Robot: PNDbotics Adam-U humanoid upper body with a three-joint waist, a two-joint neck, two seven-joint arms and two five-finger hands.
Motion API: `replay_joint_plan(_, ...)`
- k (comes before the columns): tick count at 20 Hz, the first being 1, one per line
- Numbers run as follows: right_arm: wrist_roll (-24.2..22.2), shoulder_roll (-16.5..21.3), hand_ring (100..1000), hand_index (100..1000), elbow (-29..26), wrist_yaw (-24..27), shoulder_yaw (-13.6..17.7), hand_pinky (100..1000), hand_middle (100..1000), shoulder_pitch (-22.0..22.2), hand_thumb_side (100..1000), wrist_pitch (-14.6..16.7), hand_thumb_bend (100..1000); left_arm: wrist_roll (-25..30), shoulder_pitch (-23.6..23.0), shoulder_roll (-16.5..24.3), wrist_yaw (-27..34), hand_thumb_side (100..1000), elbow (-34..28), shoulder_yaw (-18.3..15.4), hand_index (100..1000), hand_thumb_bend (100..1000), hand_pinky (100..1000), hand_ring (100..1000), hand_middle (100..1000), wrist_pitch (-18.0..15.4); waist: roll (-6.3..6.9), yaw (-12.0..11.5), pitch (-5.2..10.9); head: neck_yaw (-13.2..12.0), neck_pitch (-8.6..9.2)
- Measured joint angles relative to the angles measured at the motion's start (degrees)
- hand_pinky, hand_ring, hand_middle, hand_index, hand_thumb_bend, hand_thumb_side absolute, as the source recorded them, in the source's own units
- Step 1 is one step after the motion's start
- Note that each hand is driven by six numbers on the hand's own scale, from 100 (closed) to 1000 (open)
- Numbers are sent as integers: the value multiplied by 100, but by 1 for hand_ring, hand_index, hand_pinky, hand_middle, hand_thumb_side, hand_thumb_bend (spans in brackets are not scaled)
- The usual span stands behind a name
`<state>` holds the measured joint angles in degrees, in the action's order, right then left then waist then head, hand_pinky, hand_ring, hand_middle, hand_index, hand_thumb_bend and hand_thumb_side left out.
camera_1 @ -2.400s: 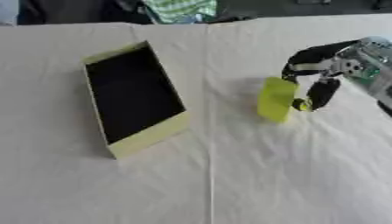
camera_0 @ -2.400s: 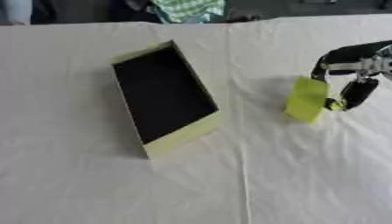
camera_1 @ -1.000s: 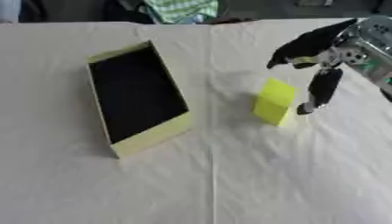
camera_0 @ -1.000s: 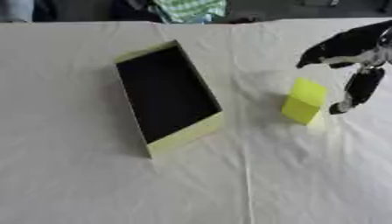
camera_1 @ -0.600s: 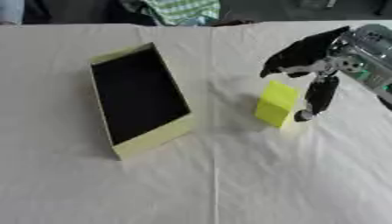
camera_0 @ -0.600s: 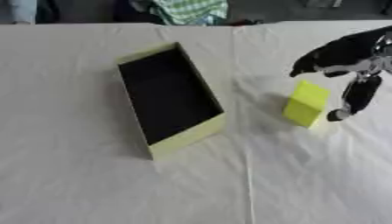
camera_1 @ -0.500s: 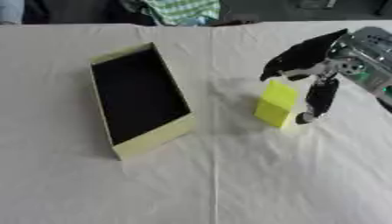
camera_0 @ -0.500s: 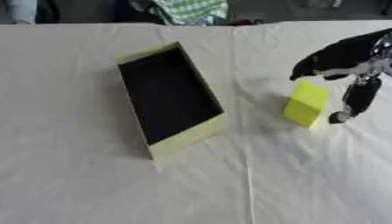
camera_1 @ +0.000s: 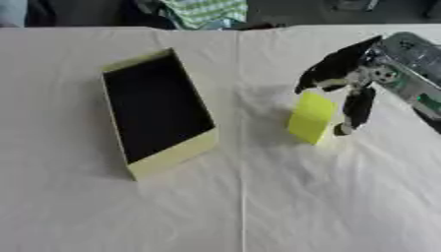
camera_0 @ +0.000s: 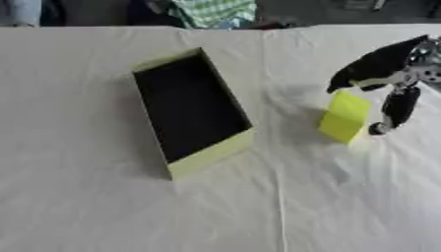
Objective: Pick up objects on the table and place them in the box.
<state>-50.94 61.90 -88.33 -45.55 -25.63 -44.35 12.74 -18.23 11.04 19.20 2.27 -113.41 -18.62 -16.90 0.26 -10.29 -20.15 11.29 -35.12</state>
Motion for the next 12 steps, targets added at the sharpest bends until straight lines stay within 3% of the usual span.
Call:
replay_joint_plan(10, 275, -121, 1000, 995, 233, 29, -91, 894, 916, -59, 233, 52, 251, 33, 0, 0, 22, 760, 0, 0, 706, 100, 653, 576, 569, 5, 0, -11, 0, 17, 0)
replay_joint_plan(12, 290, -122, 1000, 931, 237, 35, -91, 890, 894, -58, 224, 63, 227, 42, 0, 0, 22, 758, 0, 0, 706, 100, 653, 576, 569, 11, 0, -11, 0, 17, -1)
